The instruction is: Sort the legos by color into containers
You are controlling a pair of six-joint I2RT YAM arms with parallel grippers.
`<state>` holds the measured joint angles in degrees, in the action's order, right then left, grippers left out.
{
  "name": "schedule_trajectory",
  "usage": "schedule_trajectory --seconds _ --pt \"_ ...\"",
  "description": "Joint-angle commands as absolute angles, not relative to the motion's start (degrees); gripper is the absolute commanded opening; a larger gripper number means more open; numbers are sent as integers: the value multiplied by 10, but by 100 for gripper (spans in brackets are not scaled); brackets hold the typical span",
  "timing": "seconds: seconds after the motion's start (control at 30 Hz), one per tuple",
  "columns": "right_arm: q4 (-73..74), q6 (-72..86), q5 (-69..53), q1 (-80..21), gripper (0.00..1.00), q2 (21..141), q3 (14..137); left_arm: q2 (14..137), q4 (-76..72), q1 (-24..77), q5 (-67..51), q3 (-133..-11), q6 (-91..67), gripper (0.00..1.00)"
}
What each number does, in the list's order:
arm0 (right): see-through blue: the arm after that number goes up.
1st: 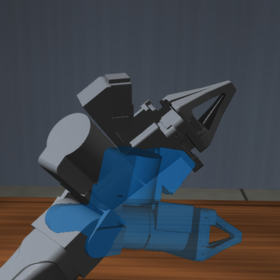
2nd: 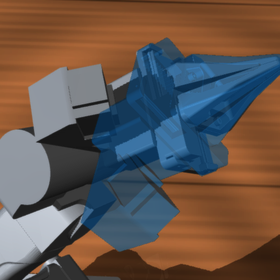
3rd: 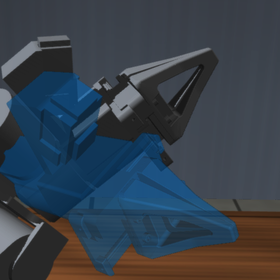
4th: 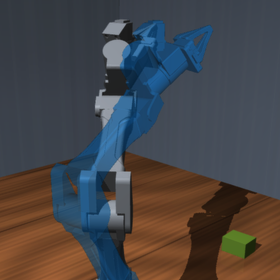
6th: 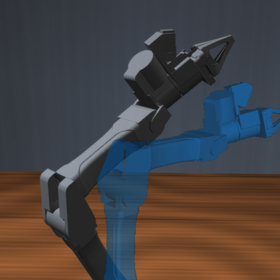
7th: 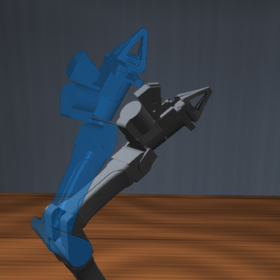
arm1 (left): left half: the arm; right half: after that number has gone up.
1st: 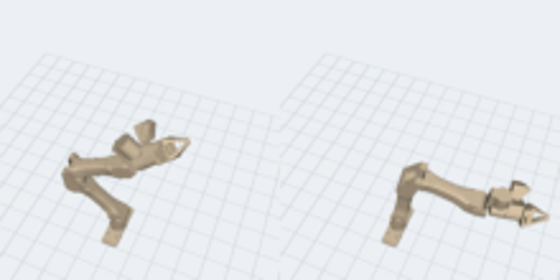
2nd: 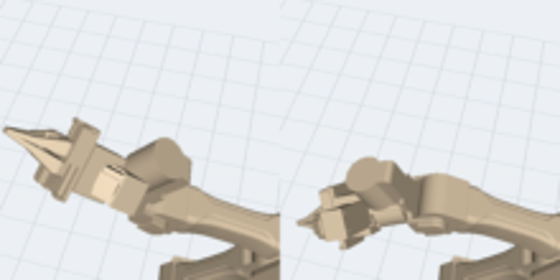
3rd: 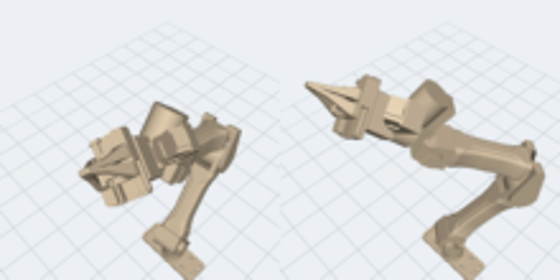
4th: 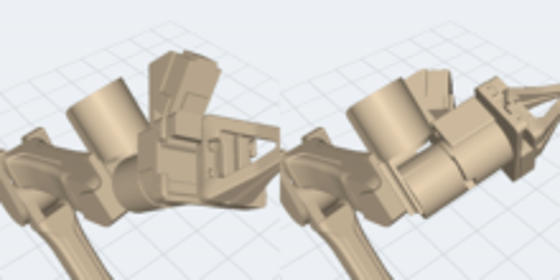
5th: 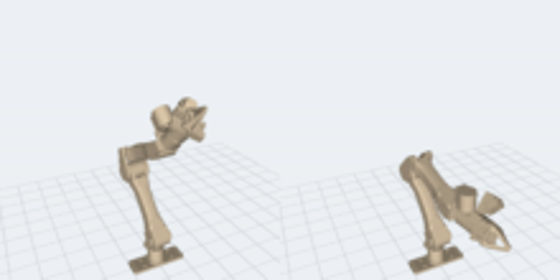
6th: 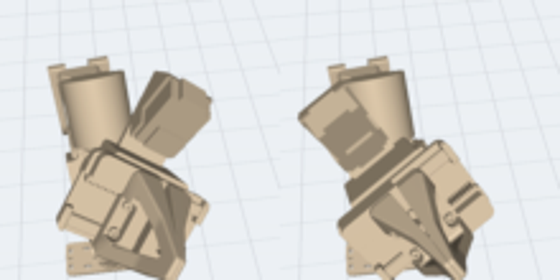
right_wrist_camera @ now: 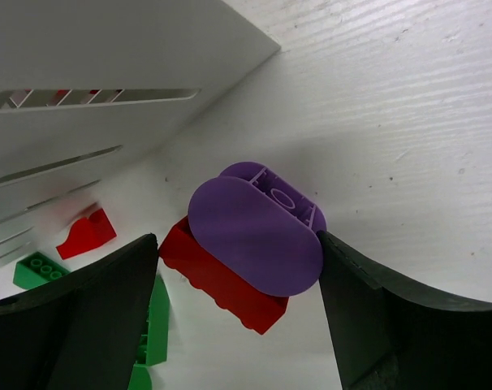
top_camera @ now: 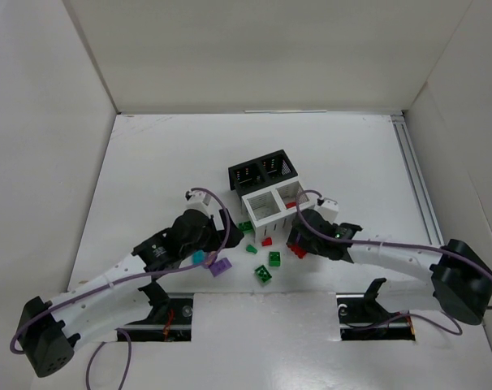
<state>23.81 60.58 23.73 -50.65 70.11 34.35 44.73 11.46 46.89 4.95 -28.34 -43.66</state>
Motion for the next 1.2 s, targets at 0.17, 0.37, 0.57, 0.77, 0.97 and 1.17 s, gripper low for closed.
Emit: schedule_trajectory --seconds 0.17,0.37,0.57,0.77,0.97,1.17 --pt "236 690 265 -521 82 744 355 451 113 472 10 -304 -418 99" --pt "264 722 279 -521 79 744 355 446 113 472 4 -299 -418 99" --pt "252 706 305 -521 77 715 338 440 106 472 4 -299 -418 99" --pt "230 564 305 -521 82 672 335 440 106 472 4 -299 -418 99" --pt "215 469 300 -521 85 630 324 440 101 472 4 -299 -418 99" --pt "239 555 301 -521 86 608 306 446 96 472 4 -299 -418 99"
